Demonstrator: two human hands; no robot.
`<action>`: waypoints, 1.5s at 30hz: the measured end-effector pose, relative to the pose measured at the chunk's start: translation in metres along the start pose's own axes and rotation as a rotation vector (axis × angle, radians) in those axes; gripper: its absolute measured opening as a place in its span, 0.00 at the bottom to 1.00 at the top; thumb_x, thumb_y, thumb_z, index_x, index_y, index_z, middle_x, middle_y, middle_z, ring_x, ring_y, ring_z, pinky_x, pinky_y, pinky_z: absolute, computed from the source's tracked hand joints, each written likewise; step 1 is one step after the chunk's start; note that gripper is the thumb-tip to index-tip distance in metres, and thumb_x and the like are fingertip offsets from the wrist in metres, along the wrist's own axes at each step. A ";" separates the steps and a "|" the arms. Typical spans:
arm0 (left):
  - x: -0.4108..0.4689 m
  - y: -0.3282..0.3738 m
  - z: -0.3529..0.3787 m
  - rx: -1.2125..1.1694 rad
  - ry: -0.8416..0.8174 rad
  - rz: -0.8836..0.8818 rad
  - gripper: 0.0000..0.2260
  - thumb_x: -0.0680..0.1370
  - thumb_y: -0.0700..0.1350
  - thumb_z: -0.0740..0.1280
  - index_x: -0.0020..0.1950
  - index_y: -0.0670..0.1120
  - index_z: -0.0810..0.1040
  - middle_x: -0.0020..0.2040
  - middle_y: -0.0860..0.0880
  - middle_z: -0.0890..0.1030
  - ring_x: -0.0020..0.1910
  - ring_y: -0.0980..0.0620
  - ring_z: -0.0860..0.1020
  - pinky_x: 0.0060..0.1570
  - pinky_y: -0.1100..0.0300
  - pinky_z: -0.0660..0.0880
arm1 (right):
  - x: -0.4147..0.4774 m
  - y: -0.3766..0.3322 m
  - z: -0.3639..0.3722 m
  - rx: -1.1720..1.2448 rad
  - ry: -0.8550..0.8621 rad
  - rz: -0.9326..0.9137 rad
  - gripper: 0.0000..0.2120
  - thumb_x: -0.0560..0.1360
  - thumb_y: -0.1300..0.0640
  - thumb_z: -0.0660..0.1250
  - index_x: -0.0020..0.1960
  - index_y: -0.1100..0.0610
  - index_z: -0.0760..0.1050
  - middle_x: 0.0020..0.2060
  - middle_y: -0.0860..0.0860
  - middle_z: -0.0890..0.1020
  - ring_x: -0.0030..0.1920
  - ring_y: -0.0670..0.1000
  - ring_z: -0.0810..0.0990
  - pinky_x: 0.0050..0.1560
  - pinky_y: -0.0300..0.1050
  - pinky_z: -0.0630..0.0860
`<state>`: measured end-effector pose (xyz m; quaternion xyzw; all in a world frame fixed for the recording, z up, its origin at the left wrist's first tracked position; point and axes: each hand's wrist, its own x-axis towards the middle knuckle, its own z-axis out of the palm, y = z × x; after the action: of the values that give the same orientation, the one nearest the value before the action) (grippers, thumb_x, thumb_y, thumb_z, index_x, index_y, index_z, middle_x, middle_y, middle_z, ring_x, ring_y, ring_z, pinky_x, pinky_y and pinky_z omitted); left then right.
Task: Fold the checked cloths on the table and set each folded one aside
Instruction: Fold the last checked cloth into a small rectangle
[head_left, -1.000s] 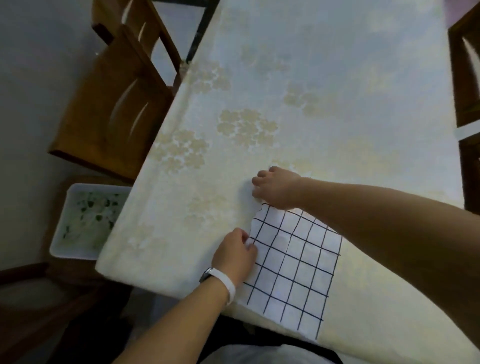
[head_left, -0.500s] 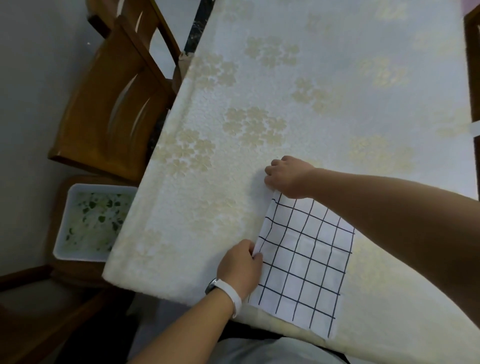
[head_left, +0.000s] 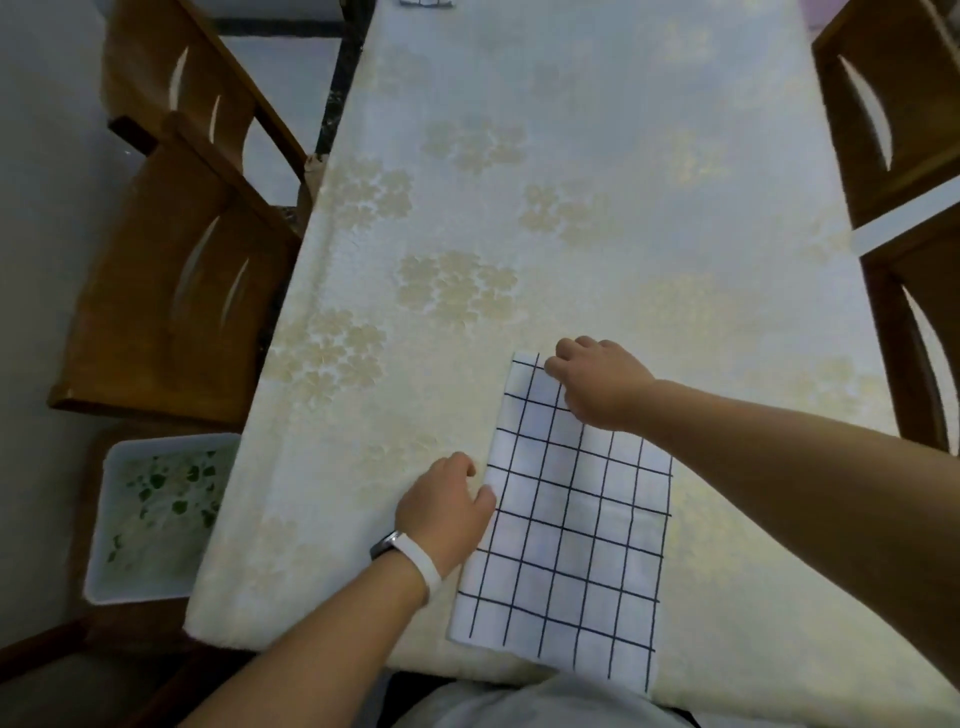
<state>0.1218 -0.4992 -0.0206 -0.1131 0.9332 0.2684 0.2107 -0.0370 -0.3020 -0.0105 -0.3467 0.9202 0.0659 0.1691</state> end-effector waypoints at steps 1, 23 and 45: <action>0.008 0.008 -0.004 0.050 0.003 0.066 0.13 0.78 0.53 0.61 0.59 0.49 0.73 0.51 0.49 0.78 0.46 0.48 0.77 0.41 0.57 0.73 | -0.008 0.005 0.003 0.035 -0.004 0.040 0.18 0.75 0.59 0.60 0.64 0.54 0.71 0.55 0.54 0.74 0.54 0.56 0.73 0.51 0.49 0.71; 0.162 0.116 -0.011 0.786 -0.157 0.544 0.21 0.75 0.58 0.64 0.63 0.49 0.69 0.58 0.46 0.72 0.54 0.44 0.72 0.51 0.50 0.72 | -0.066 0.071 0.054 0.410 -0.045 0.440 0.26 0.73 0.46 0.67 0.66 0.57 0.67 0.60 0.57 0.70 0.60 0.59 0.69 0.54 0.52 0.72; 0.148 0.124 -0.045 0.251 -0.350 0.461 0.01 0.78 0.45 0.64 0.47 0.50 0.73 0.42 0.54 0.76 0.39 0.53 0.73 0.38 0.60 0.69 | -0.041 0.071 0.029 0.571 -0.133 0.369 0.21 0.73 0.53 0.67 0.65 0.55 0.70 0.59 0.54 0.71 0.57 0.58 0.71 0.52 0.50 0.69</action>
<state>-0.0642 -0.4356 0.0028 0.1760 0.9097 0.2073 0.3139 -0.0473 -0.2165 -0.0225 -0.1081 0.9357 -0.1424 0.3041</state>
